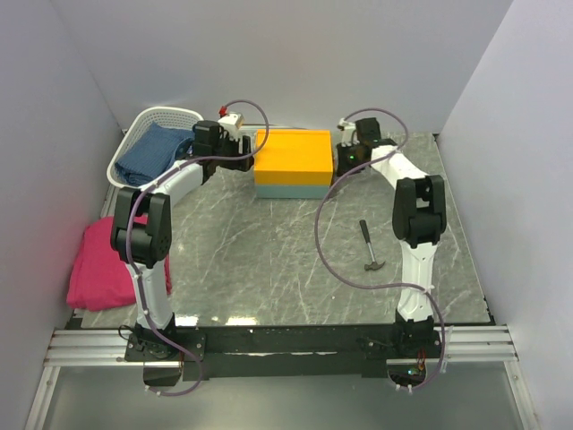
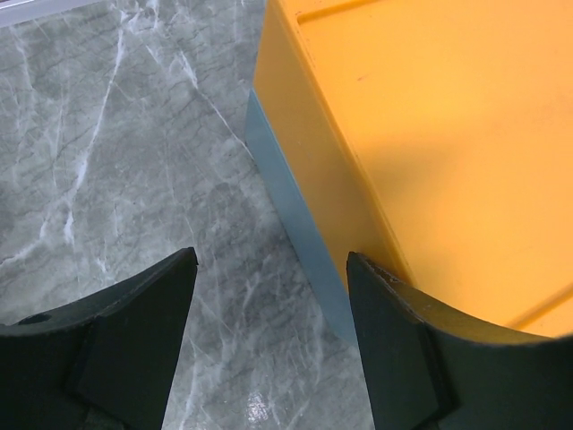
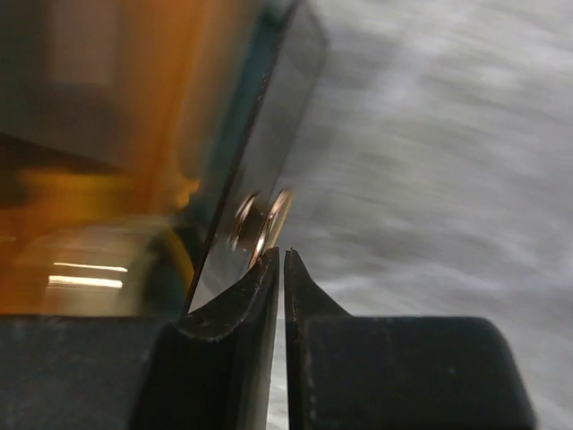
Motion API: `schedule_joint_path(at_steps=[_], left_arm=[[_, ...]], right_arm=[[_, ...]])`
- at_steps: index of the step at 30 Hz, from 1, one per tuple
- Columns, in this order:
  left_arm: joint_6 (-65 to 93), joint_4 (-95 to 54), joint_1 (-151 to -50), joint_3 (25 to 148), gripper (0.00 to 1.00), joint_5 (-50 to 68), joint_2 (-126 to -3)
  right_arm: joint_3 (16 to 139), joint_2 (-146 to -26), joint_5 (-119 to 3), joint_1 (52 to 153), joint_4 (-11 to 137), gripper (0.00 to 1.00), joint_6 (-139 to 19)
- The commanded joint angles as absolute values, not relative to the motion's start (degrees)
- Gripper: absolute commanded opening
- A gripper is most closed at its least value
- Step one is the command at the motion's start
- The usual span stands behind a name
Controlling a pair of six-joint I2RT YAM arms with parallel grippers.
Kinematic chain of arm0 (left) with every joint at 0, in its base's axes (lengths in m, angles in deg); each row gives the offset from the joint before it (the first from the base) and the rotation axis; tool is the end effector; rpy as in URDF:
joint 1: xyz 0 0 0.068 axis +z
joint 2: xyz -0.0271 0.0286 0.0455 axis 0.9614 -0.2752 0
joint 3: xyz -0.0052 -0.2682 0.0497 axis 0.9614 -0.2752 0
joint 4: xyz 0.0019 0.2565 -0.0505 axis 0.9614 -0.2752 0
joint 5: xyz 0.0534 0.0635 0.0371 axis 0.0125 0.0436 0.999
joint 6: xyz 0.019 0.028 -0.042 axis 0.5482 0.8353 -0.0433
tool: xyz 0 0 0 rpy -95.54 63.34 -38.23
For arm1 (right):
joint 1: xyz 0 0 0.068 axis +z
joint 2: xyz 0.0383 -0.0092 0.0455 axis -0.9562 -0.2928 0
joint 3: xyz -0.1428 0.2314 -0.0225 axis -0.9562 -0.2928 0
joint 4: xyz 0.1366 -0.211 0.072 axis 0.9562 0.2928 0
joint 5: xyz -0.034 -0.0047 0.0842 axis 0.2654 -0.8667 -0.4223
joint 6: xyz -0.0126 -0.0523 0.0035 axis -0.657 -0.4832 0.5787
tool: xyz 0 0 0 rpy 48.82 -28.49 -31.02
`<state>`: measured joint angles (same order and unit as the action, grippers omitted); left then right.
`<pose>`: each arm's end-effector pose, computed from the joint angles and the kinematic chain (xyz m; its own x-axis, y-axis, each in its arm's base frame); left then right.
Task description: Sort the tools into containers
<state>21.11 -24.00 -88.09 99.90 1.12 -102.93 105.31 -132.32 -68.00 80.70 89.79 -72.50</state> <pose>0.4483 -0.1225 0.2381 -0.5161 0.0487 -0.8551 0.4275 0.8798 -0.2079 0.4894 0.0774 0.1927 -0.7447 -0.1935 -0.6388 -0.3876 0.9045 0.1780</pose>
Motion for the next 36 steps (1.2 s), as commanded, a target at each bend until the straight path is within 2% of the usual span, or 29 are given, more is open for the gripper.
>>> schedule_joint_path(at_steps=[1,13,23,26,28,31,32,34,36], left_arm=[[21.2,-21.8,-89.2,100.8,0.74,-4.1,-101.9],[20.5,-21.5,-90.1,99.3,0.73,-5.8,-100.2],[19.0,-21.4,-91.6,91.8,0.73,-5.4,-94.9],[16.6,-24.9,-91.9,90.2,0.74,3.0,-92.6],[15.1,-27.1,-92.0,89.3,0.75,14.4,-89.4],[13.5,-32.1,-91.4,86.9,0.78,25.9,-84.0],[13.1,-33.0,-91.4,84.9,0.85,28.1,-82.6],[13.6,-34.4,-90.7,82.7,0.88,30.9,-78.9],[14.8,-34.1,-89.9,79.5,0.91,31.5,-76.3]], right_arm=[[108.5,-132.2,-75.5,82.6,91.9,0.16,-72.8],[99.0,-129.0,-91.1,85.0,85.4,0.21,-60.0],[92.4,-122.6,-93.7,86.5,82.4,0.18,-59.5],[90.8,-120.1,-90.5,86.2,84.3,0.15,-60.2],[89.4,-117.1,-87.7,84.9,85.7,0.13,-61.5],[87.1,-111.5,-78.7,82.3,89.7,0.26,-64.9],[86.3,-109.8,-75.8,81.8,91.7,0.37,-66.4],[83.8,-105.6,-68.0,81.1,93.5,0.51,-71.4],[82.1,-103.8,-65.8,80.4,98.3,0.57,-75.7]])
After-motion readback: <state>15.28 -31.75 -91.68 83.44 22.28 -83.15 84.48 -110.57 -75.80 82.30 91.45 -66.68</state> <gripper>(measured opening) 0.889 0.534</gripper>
